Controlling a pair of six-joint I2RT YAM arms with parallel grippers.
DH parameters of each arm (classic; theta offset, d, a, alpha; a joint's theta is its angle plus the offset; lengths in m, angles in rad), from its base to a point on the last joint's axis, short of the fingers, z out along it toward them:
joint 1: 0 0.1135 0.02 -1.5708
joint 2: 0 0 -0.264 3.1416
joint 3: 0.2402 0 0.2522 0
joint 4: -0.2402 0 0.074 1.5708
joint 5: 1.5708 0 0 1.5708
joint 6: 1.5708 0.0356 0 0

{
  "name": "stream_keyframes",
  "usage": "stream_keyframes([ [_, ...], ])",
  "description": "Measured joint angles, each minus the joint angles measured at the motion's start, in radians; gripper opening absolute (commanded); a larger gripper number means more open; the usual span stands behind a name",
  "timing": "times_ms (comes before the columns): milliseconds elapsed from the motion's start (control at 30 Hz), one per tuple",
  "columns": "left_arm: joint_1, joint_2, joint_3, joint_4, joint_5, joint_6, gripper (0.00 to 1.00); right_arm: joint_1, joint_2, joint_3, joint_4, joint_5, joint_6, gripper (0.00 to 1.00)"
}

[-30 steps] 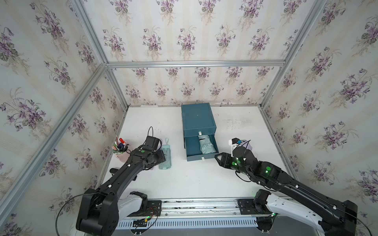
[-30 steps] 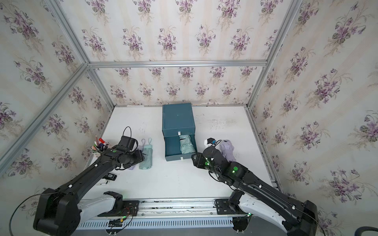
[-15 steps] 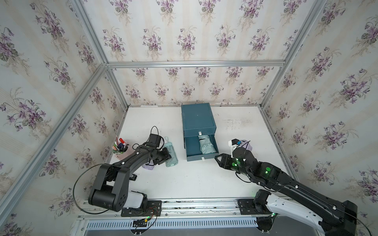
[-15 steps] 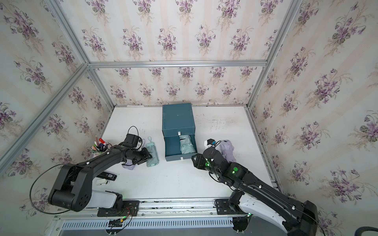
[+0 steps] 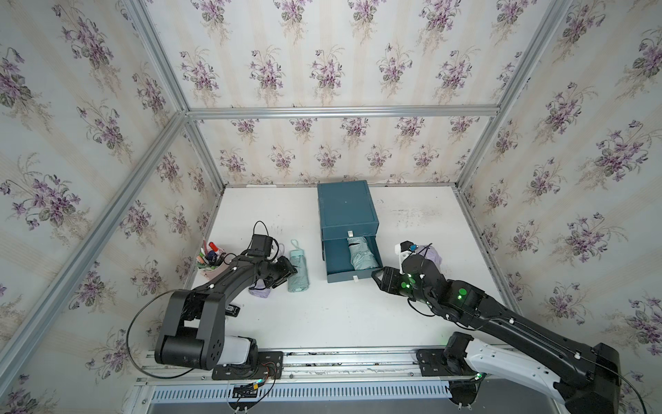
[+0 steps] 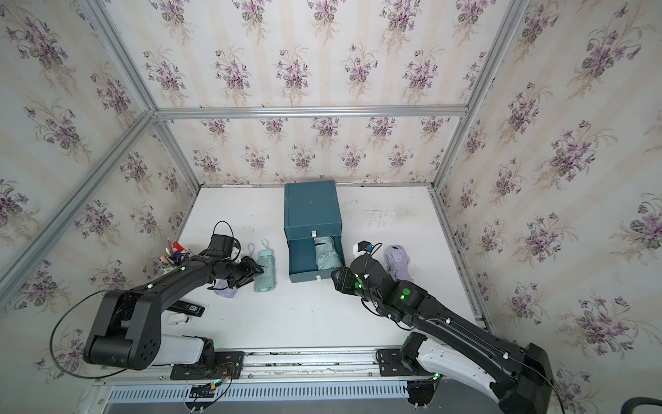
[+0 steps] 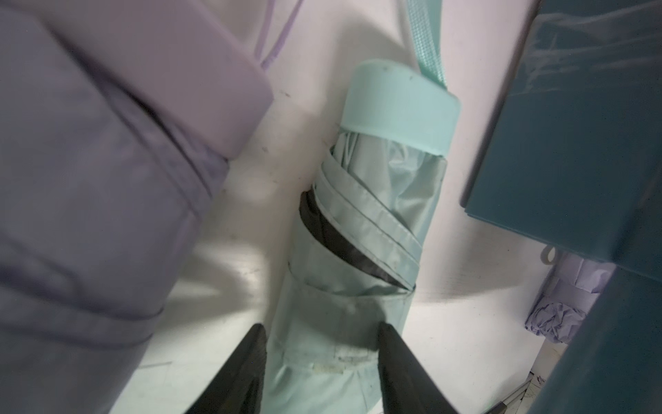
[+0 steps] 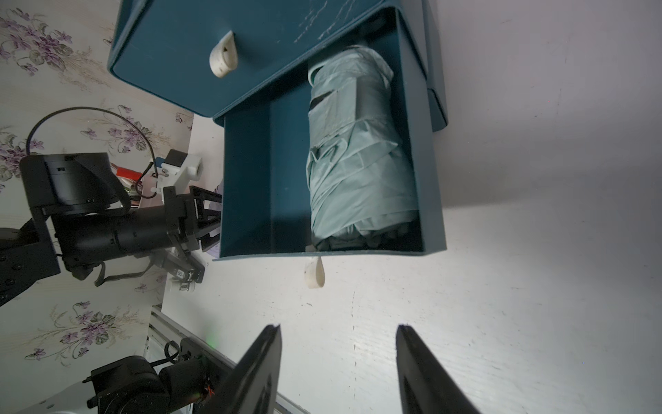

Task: Place the umbrella in the drawer by color
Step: Pick up the umbrella from the center of the board.

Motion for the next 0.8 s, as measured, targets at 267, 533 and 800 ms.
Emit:
stream_keyframes([
  [267,0.002,0.067,0.001,0.069,0.069,0.004,0.39,0.002,-0.016,-0.004,0.001,-0.007,0.0,0.49],
  [533,0.001,0.022,-0.018,0.079,0.077,0.022,0.18,0.015,-0.022,-0.023,0.03,-0.035,0.004,0.4],
  [800,-0.006,-0.179,-0.025,0.02,0.099,0.024,0.11,0.124,0.042,0.002,0.141,-0.075,0.004,0.54],
])
